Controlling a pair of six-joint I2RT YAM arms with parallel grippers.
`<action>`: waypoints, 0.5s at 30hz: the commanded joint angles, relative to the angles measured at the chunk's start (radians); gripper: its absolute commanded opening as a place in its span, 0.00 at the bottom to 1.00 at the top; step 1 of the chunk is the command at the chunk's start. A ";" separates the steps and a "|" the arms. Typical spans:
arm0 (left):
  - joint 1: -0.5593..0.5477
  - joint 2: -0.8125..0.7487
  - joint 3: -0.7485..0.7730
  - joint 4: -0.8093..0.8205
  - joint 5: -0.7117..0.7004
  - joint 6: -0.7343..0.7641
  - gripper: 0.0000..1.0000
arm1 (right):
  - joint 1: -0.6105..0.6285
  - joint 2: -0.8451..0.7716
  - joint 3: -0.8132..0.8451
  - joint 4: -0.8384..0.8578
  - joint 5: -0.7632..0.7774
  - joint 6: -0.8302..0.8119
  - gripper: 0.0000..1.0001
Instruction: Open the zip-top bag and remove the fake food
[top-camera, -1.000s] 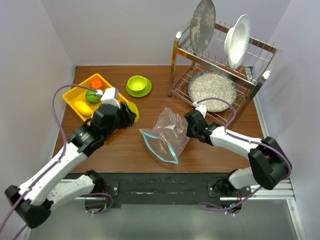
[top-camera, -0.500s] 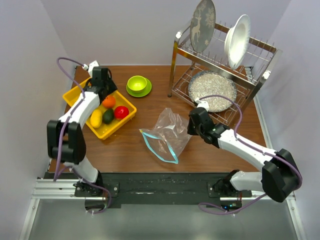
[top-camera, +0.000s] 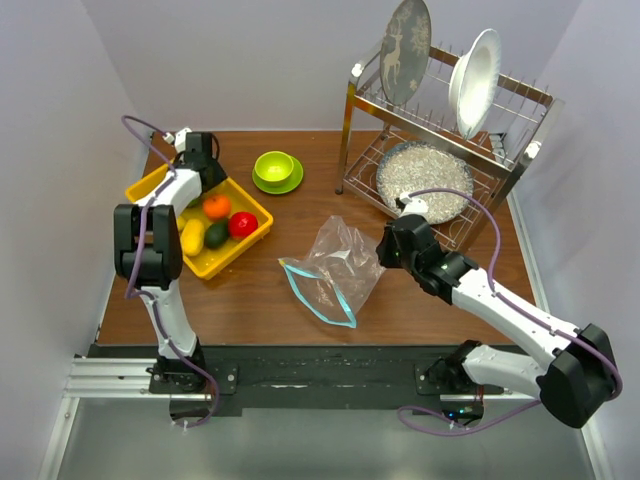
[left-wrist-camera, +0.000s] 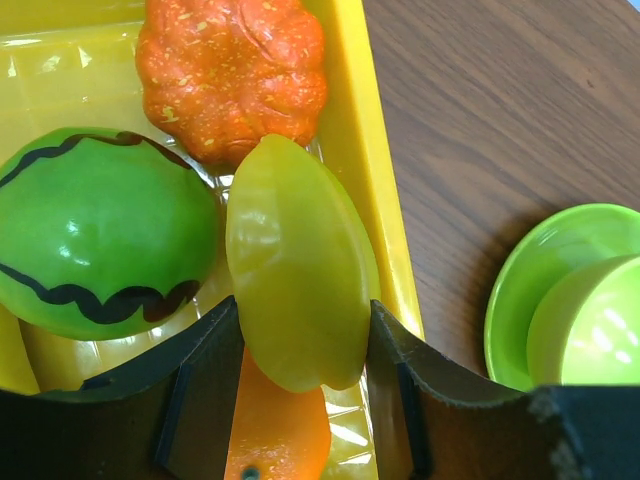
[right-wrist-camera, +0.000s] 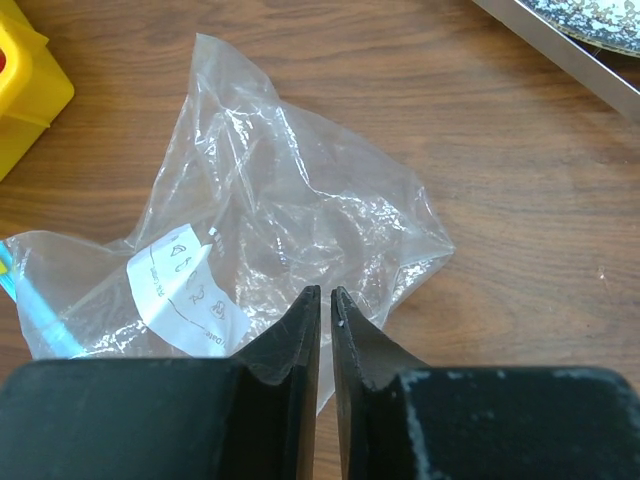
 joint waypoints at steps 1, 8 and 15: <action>0.002 -0.061 -0.021 0.080 0.007 0.038 0.61 | 0.006 -0.020 0.002 -0.011 0.001 -0.013 0.14; 0.002 -0.151 -0.043 0.043 -0.012 0.044 0.95 | 0.004 -0.016 -0.005 -0.006 -0.005 -0.006 0.18; -0.017 -0.300 -0.105 0.016 0.109 0.046 1.00 | 0.006 -0.014 0.000 -0.015 0.006 -0.005 0.22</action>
